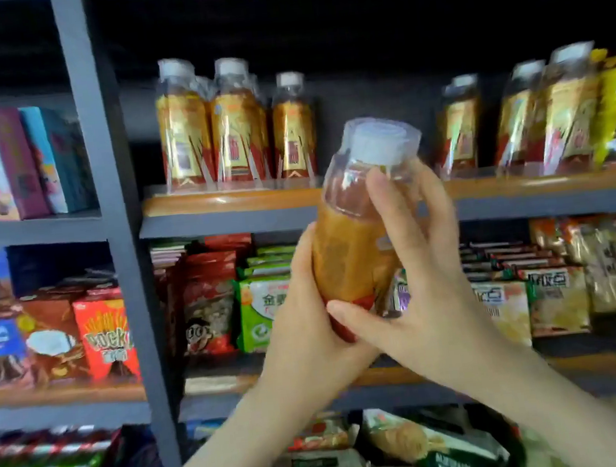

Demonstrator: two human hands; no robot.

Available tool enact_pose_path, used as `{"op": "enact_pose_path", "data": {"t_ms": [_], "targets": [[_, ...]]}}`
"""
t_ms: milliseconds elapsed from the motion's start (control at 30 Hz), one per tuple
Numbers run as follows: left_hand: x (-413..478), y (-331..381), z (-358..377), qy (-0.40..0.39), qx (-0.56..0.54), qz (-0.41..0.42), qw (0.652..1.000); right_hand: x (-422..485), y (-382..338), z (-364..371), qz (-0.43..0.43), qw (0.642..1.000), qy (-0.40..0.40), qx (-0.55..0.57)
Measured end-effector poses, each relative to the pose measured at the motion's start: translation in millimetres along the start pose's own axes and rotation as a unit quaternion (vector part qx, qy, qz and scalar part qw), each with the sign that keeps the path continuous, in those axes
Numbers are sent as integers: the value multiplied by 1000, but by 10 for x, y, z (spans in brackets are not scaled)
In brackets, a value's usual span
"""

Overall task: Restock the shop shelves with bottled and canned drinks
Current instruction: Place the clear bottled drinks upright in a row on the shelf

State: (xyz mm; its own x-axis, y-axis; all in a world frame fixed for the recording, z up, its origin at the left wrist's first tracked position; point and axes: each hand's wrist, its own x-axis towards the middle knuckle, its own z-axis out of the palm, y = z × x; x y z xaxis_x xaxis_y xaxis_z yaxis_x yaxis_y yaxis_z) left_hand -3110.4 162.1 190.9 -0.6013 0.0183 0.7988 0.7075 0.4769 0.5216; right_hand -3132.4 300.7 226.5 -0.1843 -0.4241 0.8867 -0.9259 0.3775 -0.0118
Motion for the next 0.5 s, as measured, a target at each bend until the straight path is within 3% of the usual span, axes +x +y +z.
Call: {"op": "enact_pose_path", "data": {"t_ms": [100, 233, 400, 500], "targets": [[-663, -244, -123, -34, -44, -139, 989, -361, -167, 324, 127, 978, -50, 156], [-1425, -500, -252, -114, -151, -241, 952, -849, -342, 753, 382, 830, -81, 398], [-1907, -694, -310, -114, -309, -401, 855, -1355, -497, 1340, 562, 676, -31, 477], [-2035, -819, -364, -92, -334, -493, 798, -1529, -536, 1585, 638, 613, -71, 461]]}}
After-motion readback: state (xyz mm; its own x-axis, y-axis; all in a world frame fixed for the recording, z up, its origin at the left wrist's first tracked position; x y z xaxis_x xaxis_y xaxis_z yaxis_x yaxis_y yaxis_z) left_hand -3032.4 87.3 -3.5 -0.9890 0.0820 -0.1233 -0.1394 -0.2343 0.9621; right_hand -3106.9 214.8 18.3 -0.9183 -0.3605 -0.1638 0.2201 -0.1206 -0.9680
